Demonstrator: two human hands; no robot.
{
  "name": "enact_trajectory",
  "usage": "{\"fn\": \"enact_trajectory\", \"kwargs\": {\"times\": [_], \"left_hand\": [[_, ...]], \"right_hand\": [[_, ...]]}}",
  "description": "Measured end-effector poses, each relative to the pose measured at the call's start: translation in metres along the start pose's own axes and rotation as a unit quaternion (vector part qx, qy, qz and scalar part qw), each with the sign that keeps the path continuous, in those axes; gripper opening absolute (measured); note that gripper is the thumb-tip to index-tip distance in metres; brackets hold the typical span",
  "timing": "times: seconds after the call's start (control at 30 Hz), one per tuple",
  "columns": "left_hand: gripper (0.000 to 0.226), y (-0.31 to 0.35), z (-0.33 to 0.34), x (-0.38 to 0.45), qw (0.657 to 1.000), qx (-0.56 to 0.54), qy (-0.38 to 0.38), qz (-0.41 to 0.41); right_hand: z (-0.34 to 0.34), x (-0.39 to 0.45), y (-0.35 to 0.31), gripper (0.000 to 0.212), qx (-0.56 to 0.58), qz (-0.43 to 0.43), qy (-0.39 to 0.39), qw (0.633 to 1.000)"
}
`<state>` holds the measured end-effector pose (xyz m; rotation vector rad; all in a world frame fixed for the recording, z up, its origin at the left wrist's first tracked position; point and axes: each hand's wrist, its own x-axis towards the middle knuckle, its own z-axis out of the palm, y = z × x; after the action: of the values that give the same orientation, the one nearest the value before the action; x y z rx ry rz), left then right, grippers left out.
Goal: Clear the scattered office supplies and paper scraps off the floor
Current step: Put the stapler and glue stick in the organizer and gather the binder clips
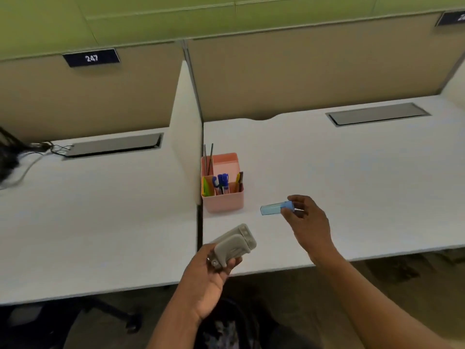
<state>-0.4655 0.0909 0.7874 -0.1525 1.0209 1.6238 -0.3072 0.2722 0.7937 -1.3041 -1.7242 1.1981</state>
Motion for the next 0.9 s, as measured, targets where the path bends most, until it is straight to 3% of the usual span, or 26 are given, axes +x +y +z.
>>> {"fn": "enact_trajectory", "kwargs": {"times": [0.3, 0.57, 0.77, 0.9], "left_hand": [[0.046, 0.074, 0.058, 0.078, 0.991, 0.05, 0.066, 0.103], [0.036, 0.092, 0.074, 0.116, 0.983, 0.012, 0.143, 0.117], [0.043, 0.096, 0.069, 0.121, 0.977, -0.007, 0.179, 0.119], [0.046, 0.099, 0.071, 0.129, 0.974, -0.007, 0.185, 0.13]], "right_hand": [[0.073, 0.19, -0.03, 0.025, -0.072, -0.057, -0.064, 0.994], [0.145, 0.286, -0.03, 0.032, -0.115, -0.148, -0.159, 0.969], [0.189, 0.317, -0.018, 0.016, -0.212, -0.201, -0.266, 0.919], [0.201, 0.323, -0.008, 0.011, -0.287, -0.234, -0.292, 0.882]]}}
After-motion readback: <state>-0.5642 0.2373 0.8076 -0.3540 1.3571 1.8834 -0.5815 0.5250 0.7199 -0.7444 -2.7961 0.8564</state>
